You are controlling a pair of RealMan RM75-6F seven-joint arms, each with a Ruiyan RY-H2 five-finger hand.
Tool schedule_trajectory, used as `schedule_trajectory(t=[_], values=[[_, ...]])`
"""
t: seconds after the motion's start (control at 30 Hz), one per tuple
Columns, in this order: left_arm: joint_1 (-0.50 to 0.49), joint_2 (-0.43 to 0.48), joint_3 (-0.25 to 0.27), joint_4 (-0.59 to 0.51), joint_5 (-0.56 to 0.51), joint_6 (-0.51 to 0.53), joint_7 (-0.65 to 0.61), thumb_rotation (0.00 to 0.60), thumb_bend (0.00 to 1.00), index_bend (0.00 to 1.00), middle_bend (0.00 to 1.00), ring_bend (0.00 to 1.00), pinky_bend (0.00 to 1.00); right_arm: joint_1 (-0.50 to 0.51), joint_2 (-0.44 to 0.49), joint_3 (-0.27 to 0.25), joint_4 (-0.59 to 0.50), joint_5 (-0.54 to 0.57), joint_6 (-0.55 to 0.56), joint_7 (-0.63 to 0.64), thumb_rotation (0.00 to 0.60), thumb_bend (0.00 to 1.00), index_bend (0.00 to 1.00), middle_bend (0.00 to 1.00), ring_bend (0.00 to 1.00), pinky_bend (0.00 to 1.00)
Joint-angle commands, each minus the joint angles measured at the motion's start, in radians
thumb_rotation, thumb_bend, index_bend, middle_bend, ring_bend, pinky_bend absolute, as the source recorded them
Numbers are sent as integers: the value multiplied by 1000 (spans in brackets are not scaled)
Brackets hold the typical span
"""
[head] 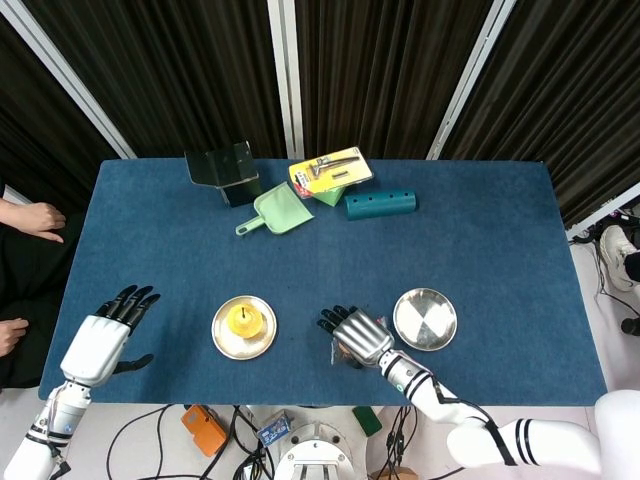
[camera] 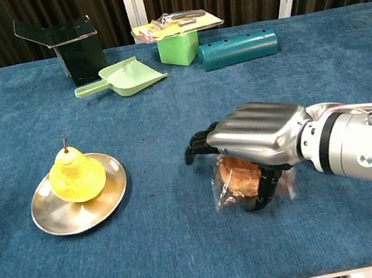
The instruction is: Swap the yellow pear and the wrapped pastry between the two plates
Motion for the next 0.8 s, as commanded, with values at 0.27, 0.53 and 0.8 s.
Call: schedule_trajectory(t=[0.27,0.53,0.8], values=[[8,-3,-24,-2,-5,-24,6,600,0,129,97,85,325,-1,15,-26,-9,-44,114,12,600,375,650,551,612,820],[15,10,-43,-5,-4,-25,-13,600,0,129,97,85,325,-52,149,-17,-54,-92,251,51,600,377,641,554,616,820],[18,5,-54,7,-2,-40,-26,600,0,129,97,85,325,-123,241,-81,71,-144,281,274,600,377,420,481,494,778]])
